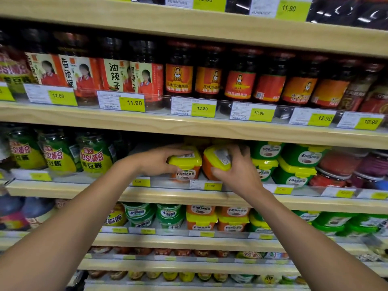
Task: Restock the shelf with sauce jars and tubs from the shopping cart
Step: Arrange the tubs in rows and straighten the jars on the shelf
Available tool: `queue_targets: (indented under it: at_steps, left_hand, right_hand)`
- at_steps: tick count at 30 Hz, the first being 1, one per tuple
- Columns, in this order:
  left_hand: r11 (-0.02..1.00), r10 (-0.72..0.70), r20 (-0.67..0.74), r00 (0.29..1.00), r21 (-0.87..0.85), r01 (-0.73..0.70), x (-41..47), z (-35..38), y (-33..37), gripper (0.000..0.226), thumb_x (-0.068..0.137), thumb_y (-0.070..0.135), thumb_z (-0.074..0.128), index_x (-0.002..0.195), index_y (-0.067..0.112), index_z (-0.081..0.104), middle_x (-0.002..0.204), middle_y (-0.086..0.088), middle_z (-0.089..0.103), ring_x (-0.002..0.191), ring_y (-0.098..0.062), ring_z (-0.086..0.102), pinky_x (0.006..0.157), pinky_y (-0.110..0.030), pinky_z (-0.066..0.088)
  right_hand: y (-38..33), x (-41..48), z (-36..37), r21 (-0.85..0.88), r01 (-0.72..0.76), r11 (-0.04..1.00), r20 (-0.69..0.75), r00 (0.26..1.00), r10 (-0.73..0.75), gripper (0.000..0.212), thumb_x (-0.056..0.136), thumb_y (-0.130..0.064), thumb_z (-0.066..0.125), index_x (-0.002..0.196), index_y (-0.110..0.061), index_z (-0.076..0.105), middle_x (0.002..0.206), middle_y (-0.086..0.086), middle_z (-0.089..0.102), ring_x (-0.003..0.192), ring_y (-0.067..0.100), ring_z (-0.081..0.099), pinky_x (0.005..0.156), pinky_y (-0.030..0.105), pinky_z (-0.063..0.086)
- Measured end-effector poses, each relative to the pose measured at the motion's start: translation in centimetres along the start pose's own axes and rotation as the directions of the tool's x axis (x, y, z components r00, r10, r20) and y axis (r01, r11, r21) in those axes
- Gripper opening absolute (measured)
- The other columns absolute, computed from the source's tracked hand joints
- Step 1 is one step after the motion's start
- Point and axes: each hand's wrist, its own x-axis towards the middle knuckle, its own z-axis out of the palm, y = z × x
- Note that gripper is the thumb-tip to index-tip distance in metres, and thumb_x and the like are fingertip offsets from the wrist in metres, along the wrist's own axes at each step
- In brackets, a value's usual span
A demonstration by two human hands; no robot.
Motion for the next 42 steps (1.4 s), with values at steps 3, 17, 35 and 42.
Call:
queue_targets:
  at_steps: [3, 17, 35, 42]
  left_hand:
    - [0.995, 0.032, -0.177, 0.984, 0.103, -0.014, -1.0, 0.9, 1.1, 0.066, 0.09, 0.031, 0.075, 0.148, 0.042, 0.047, 0.163, 0.009, 0.032, 0.148, -0.013, 0.03, 0.121, -0.026, 0.023]
    - [0.961, 0.149, -0.455, 0.878, 0.275, -0.021, -2.6, 4.9, 2.7, 0.056, 0.095, 0.028, 0.069, 0.148, 0.023, 0.052, 0.15, 0.001, 0.052, 0.142, -0.023, 0.04, 0.117, -0.039, 0.035]
    - [0.982, 0.14, -0.53, 0.836, 0.181, -0.05, -2.2, 6.5, 2.4, 0.052, 0.095, 0.009, 0.066, 0.144, 0.022, 0.056, 0.149, 0.001, 0.053, 0.144, -0.024, 0.039, 0.119, -0.026, 0.019]
    - [0.988, 0.118, -0.542, 0.832, 0.151, -0.043, -2.3, 6.6, 2.5, 0.052, 0.095, 0.009, 0.065, 0.145, 0.022, 0.055, 0.15, 0.001, 0.052, 0.147, -0.024, 0.036, 0.119, -0.028, 0.02]
  right_hand:
    - [0.1, 0.3, 0.5, -0.011, -0.002, 1.0, 0.002, 1.0, 0.002, 0.062, 0.067, -0.052, 0.073, 0.123, -0.032, 0.055, 0.123, 0.002, 0.042, 0.099, 0.032, 0.062, 0.076, 0.041, 0.056]
    - [0.0, 0.7, 0.9, -0.303, -0.02, 0.953, -0.057, 0.998, 0.003, 0.072, 0.075, -0.083, 0.053, 0.122, -0.029, 0.059, 0.127, 0.006, 0.052, 0.096, 0.032, 0.064, 0.067, 0.037, 0.055]
    - [3.6, -0.8, -0.2, -0.374, 0.386, 0.843, 0.079, 0.919, -0.386, 0.048, 0.097, -0.033, 0.049, 0.144, -0.021, 0.05, 0.143, 0.001, 0.056, 0.131, 0.027, 0.05, 0.114, 0.045, 0.037]
    - [3.9, -0.8, -0.2, -0.44, 0.403, 0.803, 0.14, 0.914, -0.381, 0.072, 0.079, -0.011, 0.068, 0.147, -0.011, 0.044, 0.144, 0.01, 0.054, 0.134, 0.031, 0.047, 0.114, 0.043, 0.039]
